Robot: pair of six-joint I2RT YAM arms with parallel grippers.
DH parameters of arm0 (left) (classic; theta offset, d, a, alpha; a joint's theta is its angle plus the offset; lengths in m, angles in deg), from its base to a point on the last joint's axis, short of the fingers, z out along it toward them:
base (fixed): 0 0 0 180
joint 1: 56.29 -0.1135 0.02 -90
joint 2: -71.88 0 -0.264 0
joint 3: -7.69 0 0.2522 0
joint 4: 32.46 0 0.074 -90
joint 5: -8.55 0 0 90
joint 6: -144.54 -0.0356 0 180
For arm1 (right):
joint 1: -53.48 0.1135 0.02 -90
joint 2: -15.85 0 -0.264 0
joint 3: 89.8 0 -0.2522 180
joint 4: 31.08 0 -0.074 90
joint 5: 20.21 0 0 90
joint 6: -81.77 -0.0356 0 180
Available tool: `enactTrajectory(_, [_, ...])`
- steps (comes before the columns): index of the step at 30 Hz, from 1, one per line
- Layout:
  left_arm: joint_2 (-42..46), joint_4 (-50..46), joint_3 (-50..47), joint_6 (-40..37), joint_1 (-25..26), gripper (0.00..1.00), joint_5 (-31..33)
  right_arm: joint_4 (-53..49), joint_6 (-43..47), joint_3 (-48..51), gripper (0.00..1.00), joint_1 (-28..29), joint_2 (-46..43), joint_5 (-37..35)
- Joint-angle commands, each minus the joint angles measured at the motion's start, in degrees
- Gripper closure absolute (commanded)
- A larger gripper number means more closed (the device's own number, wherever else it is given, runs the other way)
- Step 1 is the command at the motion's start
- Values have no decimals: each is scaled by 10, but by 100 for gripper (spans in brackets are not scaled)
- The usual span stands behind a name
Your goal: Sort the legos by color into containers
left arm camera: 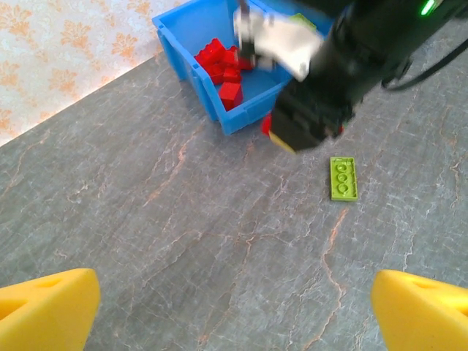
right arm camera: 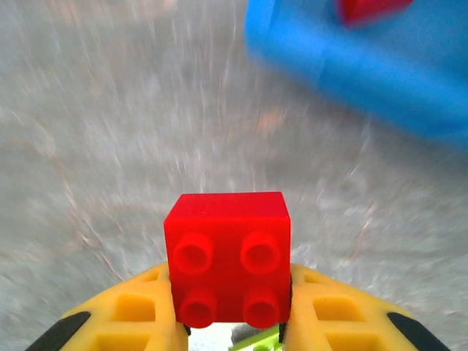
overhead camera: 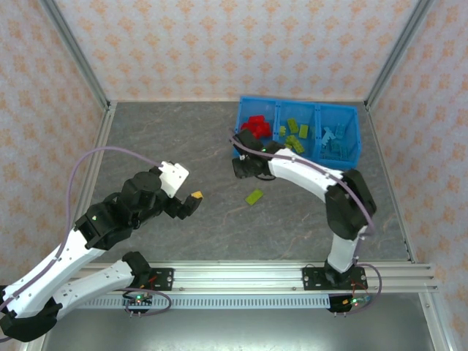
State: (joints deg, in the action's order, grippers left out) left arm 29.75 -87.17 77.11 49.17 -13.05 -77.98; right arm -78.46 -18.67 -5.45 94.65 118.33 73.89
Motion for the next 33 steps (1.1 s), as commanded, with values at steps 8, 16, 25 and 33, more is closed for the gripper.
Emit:
enactTrajectory(8, [-31, -33, 11, 103, 3, 1, -3, -61, -21, -254, 72, -105, 152, -78])
enactTrajectory(16, [-117, 3, -5, 244, 3, 5, -49, -167, -11, -397, 41, -108, 171, -69])
enactTrajectory(25, [-325, 88, 39, 223, 48, 25, -85, -123, -65, -95, 31, -108, -164, -70])
enactTrajectory(33, [-540, 106, 140, 166, 67, 28, -106, -158, -138, 111, 11, -108, -431, -84])
